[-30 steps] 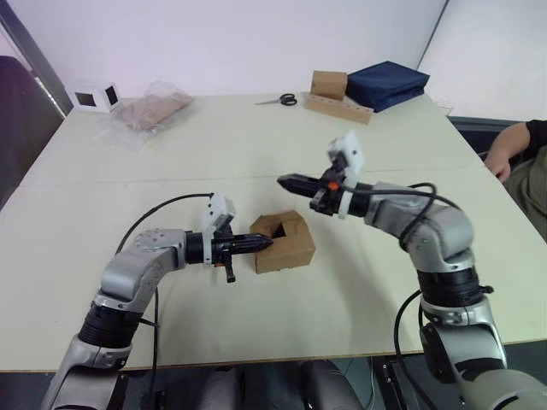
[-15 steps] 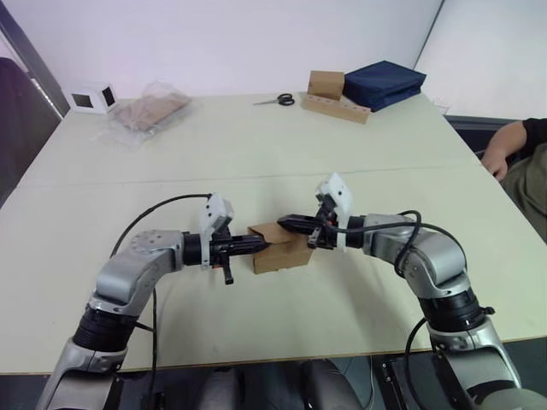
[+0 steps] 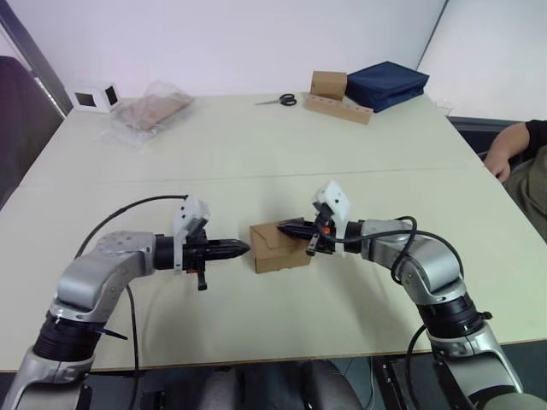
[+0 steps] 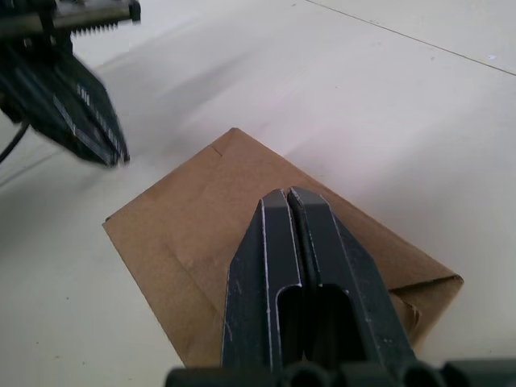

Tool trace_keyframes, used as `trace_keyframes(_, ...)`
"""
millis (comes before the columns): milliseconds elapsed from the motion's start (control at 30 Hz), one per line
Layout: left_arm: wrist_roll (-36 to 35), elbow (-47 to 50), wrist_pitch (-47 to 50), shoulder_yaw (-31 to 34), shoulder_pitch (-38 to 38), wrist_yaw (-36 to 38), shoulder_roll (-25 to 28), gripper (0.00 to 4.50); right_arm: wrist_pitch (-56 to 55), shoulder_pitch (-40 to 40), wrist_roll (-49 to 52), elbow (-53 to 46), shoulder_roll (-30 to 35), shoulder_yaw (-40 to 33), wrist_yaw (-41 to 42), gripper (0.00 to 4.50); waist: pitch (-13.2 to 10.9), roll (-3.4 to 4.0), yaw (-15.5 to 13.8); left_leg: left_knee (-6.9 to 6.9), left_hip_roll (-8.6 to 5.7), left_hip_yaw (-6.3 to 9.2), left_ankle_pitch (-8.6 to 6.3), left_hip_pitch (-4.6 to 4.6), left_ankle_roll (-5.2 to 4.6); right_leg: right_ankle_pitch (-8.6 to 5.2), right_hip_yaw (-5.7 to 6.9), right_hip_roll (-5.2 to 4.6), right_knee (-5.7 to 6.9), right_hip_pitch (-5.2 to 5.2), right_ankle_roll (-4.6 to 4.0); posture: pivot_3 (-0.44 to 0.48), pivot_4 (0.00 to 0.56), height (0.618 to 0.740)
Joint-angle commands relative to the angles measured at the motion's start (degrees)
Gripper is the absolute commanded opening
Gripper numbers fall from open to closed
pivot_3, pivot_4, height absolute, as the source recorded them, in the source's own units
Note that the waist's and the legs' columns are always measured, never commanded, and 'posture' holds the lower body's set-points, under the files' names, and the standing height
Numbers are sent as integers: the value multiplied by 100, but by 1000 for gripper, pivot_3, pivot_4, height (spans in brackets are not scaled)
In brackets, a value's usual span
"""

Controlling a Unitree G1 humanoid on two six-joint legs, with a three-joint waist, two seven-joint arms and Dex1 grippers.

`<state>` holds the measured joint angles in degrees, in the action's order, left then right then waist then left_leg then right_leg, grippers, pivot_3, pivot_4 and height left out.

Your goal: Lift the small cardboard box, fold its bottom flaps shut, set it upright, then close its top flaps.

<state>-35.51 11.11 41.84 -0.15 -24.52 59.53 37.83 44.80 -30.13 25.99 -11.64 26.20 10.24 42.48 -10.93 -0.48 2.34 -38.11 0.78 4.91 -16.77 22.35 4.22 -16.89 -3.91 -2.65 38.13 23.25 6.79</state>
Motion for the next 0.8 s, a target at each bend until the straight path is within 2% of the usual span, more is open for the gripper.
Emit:
trace_keyframes(33, -84, -266, -96, 90, -482, -49, -210, 62, 84, 30, 10, -235, -15, 21, -38, 0, 0, 0, 11, 0, 0, 0, 0, 0, 0, 0, 0, 1, -1, 0, 0, 0, 150, 740)
trace_keyframes(267, 715, -1686, -860, -459, -1357, -160, -922, 62, 166, 102, -21, -447, 18, 31, -124, 0, 0, 0, 11, 1, -1, -1, 0, 0, 0, 0, -1, 1, -1, 1, 0, 0, 150, 740)
trace_keyframes(400, 1083, -2504, -1303, -766, -1719, 57, -1329, 62, 184, 113, -62, -561, 47, 68, -161, 0, 0, 0, 11, 0, -3, -1, 0, 2, 0, 0, 0, 1, -2, 3, 0, 0, 150, 740)
trace_keyframes(600, 1400, -3156, -1650, -991, -1971, 287, -1670, 62, 337, 106, -41, -760, 89, 41, -204, 0, 0, -1, 14, 1, -3, 0, 0, 4, 0, 0, -1, 1, -2, 7, 0, 0, 150, 740)
trace_keyframes(800, 1529, -3366, -1766, -999, -2105, 389, -1803, 62, 679, 111, 66, -1084, 248, 2, -203, 0, 0, -1, -15, -1, -5, 0, 0, 5, 0, 0, 0, -2, -2, 4, 0, 0, 150, 740)
